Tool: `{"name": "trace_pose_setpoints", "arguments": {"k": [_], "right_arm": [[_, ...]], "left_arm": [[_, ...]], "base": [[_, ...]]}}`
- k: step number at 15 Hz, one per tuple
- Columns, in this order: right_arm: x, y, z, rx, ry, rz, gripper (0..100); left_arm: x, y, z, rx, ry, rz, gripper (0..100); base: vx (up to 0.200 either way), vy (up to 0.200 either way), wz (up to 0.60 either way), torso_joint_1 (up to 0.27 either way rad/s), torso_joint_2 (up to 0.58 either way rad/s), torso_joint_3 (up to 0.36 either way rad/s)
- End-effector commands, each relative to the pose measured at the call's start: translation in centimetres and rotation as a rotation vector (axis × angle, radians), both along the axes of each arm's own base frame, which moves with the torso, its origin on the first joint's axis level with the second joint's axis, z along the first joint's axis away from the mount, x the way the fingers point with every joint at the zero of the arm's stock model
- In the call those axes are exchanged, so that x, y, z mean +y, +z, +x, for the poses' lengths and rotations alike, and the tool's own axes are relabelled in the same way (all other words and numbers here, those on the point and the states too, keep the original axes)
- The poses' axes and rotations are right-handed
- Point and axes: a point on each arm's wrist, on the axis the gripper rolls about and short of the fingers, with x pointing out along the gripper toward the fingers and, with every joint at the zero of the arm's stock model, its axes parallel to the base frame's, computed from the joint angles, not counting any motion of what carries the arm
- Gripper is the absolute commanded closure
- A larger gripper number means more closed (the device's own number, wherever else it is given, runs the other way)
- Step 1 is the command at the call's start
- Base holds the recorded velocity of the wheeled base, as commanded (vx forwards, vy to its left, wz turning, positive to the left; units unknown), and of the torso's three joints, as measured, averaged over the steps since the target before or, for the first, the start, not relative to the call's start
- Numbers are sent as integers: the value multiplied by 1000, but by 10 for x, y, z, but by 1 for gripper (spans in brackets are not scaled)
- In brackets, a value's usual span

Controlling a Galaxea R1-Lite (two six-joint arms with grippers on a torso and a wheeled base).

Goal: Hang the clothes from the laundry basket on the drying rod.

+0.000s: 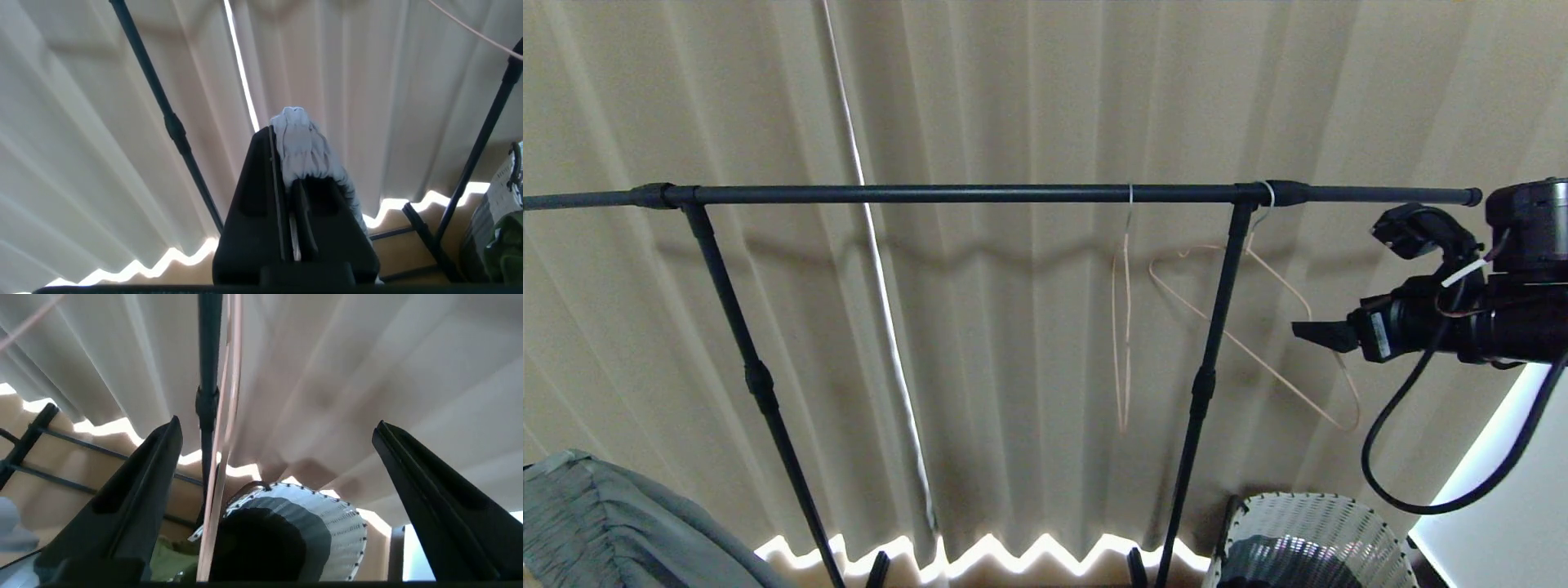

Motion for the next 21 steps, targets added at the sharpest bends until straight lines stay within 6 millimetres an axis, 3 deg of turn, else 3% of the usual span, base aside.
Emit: {"name": "trace_pose_setpoints", "arguments": {"k": [1, 3, 12, 13, 21], "right_arm": [[13, -25, 29, 77, 3, 0, 0], [30, -21, 41, 63, -31, 24, 0], [30, -16, 40, 67, -39, 29, 0], [30, -14, 39, 62, -40, 29, 100], [29, -6, 32, 47, -64, 73, 100]], "left_arm": [[0, 0, 0, 0, 0, 0, 100], [0, 0, 0, 0, 0, 0, 100], [0, 0, 0, 1, -4, 2, 100], [0, 0, 0, 1, -6, 2, 100], [0, -1, 0, 4, -6, 2, 100]], "base": [[0, 0, 0, 0, 0, 0], [0, 0, 0, 0, 0, 0], [0, 0, 0, 0, 0, 0], [0, 0, 0, 0, 0, 0], [0, 0, 0, 0, 0, 0]]}}
